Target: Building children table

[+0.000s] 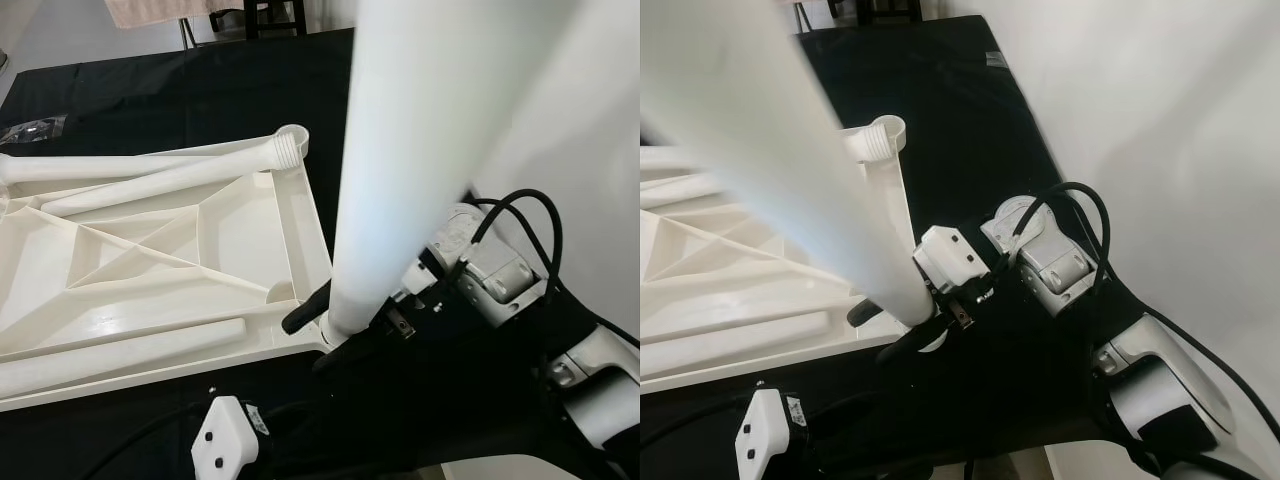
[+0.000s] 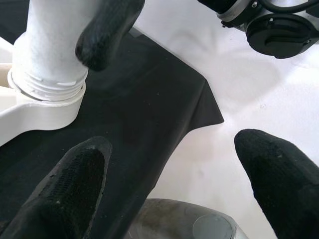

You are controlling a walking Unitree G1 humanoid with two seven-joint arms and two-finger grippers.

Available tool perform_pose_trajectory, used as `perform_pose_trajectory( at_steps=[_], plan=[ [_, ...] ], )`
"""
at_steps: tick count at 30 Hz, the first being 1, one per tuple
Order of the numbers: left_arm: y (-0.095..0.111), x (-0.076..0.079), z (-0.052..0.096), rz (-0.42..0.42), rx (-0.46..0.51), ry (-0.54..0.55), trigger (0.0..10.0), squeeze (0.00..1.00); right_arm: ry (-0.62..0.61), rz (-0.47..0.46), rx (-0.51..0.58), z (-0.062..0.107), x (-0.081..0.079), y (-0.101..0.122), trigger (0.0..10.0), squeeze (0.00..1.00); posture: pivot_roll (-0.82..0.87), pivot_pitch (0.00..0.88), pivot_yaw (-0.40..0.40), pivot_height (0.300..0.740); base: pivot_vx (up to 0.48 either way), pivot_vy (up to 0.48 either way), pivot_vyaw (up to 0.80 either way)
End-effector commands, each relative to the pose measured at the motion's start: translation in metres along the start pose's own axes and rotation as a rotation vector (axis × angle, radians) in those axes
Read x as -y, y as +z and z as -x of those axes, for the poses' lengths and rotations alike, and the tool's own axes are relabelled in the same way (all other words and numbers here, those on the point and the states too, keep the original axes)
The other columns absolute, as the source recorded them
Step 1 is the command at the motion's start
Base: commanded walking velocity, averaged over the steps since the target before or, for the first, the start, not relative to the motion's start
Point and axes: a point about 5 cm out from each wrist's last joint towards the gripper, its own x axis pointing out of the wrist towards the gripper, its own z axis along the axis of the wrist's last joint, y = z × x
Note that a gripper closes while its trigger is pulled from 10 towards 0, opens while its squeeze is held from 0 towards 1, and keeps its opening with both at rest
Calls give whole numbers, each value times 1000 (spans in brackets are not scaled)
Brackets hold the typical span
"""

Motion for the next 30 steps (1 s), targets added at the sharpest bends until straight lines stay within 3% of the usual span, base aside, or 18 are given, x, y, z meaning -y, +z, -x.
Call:
perform_pose_trajectory(
  at_steps=[1, 7, 8, 10, 14, 30],
  plan=[
    [-1, 3, 2, 3, -18, -8, 10000, 0, 23, -122, -74, -1, -12, -26, 10000, 0, 57, 294, 2, 740, 0, 0, 0],
    [-1, 2, 1, 3, -18, -8, 10000, 0, -27, -146, 16, 1, -4, -21, 10000, 0, 56, 294, 0, 740, 0, 0, 0],
    [-1, 2, 1, 3, -17, -7, 10000, 0, -66, -165, 83, 4, 2, -19, 10000, 0, 56, 294, -1, 740, 0, 0, 0],
    [-1, 2, 1, 3, -17, -7, 10000, 0, -66, -165, 83, 4, 2, -19, 10000, 0, 56, 294, -1, 740, 0, 0, 0],
    [-1, 1, 1, 1, -15, -4, 10000, 0, -170, -202, 232, 12, 12, -17, 10000, 0, 55, 294, -1, 740, 0, 0, 0],
    [-1, 1, 1, 1, -15, -3, 10000, 0, -337, -240, 257, 7, 12, -31, 10000, 0, 51, 293, 4, 740, 0, 0, 0]
  ],
)
